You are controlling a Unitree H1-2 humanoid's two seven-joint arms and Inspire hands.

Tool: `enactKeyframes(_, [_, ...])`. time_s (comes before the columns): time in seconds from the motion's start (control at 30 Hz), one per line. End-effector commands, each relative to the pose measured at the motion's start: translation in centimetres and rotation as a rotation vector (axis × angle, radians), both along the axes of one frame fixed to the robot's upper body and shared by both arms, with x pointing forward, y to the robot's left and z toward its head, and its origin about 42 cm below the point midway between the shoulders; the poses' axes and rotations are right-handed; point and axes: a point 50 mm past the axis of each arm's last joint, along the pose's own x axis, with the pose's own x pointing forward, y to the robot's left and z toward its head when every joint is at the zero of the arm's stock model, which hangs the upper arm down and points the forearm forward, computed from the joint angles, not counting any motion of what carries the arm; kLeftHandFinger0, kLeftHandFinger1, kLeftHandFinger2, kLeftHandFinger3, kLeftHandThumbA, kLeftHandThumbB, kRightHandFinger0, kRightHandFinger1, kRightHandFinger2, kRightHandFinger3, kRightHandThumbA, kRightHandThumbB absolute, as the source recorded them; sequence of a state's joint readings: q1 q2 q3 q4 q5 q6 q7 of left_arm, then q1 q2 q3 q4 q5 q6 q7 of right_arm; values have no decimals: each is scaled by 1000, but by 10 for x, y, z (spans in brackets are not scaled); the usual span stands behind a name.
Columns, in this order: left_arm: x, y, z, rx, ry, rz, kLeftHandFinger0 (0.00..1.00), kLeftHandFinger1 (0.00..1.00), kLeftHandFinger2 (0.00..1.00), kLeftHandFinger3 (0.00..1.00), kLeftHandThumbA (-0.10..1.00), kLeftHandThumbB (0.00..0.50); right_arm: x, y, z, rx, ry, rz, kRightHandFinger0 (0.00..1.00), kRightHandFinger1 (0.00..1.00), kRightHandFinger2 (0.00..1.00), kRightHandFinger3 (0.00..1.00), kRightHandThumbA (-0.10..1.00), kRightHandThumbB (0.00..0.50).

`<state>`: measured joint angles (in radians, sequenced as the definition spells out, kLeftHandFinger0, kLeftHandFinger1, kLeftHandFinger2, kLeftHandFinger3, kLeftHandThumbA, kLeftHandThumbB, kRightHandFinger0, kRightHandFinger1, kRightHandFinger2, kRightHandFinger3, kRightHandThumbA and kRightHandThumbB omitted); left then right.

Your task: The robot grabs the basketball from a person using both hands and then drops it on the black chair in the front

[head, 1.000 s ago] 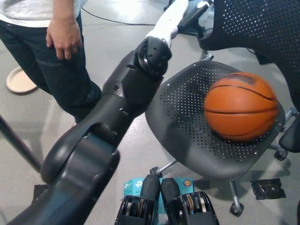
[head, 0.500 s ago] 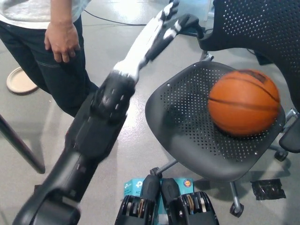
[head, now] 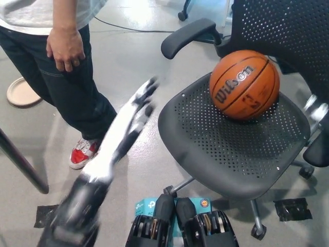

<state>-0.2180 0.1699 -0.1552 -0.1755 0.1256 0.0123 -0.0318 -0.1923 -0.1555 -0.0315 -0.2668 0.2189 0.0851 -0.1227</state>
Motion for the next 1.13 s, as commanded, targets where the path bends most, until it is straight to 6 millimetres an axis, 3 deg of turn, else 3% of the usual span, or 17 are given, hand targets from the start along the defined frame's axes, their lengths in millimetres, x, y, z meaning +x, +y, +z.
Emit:
enactKeyframes(0.0, [-61,51,21,-93,-241,28,1000,1000,1000,1000,1000,242,-38,44,-5,-120,-209,158,1000,1000,1000,1000,1000,248])
enactKeyframes(0.03, [-63,54,15,-95,-221,39,1000,1000,1000,1000,1000,240,-38,45,-12,-109,-191,155,1000,1000,1000,1000,1000,247])
enactKeyframes(0.1, [-66,62,-10,-115,-152,92,1000,1000,1000,1000,1000,222,-34,44,-37,-114,-123,139,1000,1000,1000,1000,1000,177])
enactKeyframes(0.17, [-66,66,-25,-118,-108,117,1000,1000,1000,1000,1000,212,-31,43,-54,-114,-94,138,1000,1000,1000,1000,1000,159])
enactKeyframes(0.33, [-64,73,-48,-114,-33,150,1000,1000,1000,1000,1000,207,-30,39,-77,-152,-51,123,1000,1000,1000,1000,1000,103])
enactKeyframes(0.43, [-64,76,-53,-113,-21,148,1000,1000,1000,1000,1000,186,-30,39,-86,-157,-26,129,1000,1000,1000,1000,1000,111])
enactKeyframes(0.5, [-63,77,-56,-121,2,163,1000,1000,1000,1000,1000,214,-31,39,-94,-143,-7,131,1000,1000,1000,1000,1000,137])
enactKeyframes(0.7, [-72,79,-68,-120,39,162,1000,1000,1000,1000,1000,234,-44,36,-104,-160,6,133,1000,1000,1000,1000,1000,137])
enactKeyframes(0.9, [-76,77,-70,-113,55,174,1000,1000,1000,1000,1000,228,-48,33,-104,-172,20,120,1000,1000,1000,1000,1000,166])
enactKeyframes(0.97, [-77,77,-69,-106,57,174,1000,1000,1000,1000,1000,206,-47,31,-103,-174,23,118,1000,1000,1000,1000,1000,163])
enactKeyframes(1.1, [-75,76,-69,-105,56,175,1000,1000,1000,1000,1000,212,-46,29,-102,-179,22,116,1000,1000,1000,1000,1000,151])
